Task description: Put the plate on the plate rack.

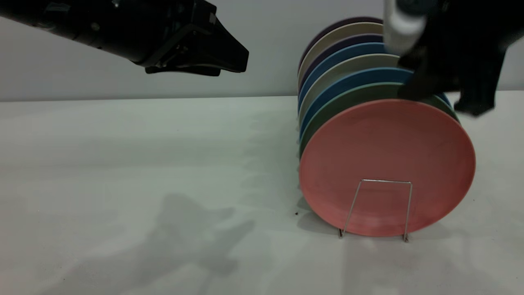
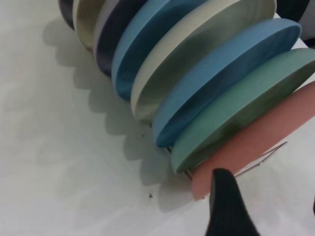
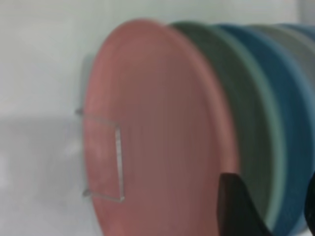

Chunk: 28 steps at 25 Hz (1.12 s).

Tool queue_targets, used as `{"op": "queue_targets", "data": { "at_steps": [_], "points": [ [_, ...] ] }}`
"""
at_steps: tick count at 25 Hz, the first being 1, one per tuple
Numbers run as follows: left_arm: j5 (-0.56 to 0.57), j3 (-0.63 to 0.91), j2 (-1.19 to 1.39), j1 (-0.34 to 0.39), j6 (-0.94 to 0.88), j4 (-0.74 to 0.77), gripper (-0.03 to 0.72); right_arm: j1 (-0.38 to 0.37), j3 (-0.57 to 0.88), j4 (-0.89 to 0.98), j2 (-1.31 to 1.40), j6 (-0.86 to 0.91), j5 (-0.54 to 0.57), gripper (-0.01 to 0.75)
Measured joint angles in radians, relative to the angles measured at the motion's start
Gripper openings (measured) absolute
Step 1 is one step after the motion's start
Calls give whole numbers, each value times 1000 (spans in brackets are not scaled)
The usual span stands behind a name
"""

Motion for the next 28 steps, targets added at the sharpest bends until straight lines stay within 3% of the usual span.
{"op": "queue_targets", "data": {
  "at_steps": [4, 8, 13, 16, 23, 28],
  "points": [
    [-35, 1, -67, 0, 0, 18, 451, 0, 0, -28, -128, 151, 40, 354],
    [-60, 1, -196, 0, -11, 32, 451, 0, 0, -176, -271, 436, 157, 354],
    [-54, 25, -388, 0, -142, 155, 451, 0, 0, -444, -418, 978, 413, 354],
    [-51, 93, -532, 0, -256, 270, 451, 0, 0, -529, -490, 1143, 576, 354],
    [-22, 305, -861, 0, -571, 539, 451, 0, 57, -422, -766, 1172, 766, 356],
    [101, 394, -1065, 0, -857, 799, 451, 0, 170, -353, -1006, 1119, 848, 357]
  ]
}}
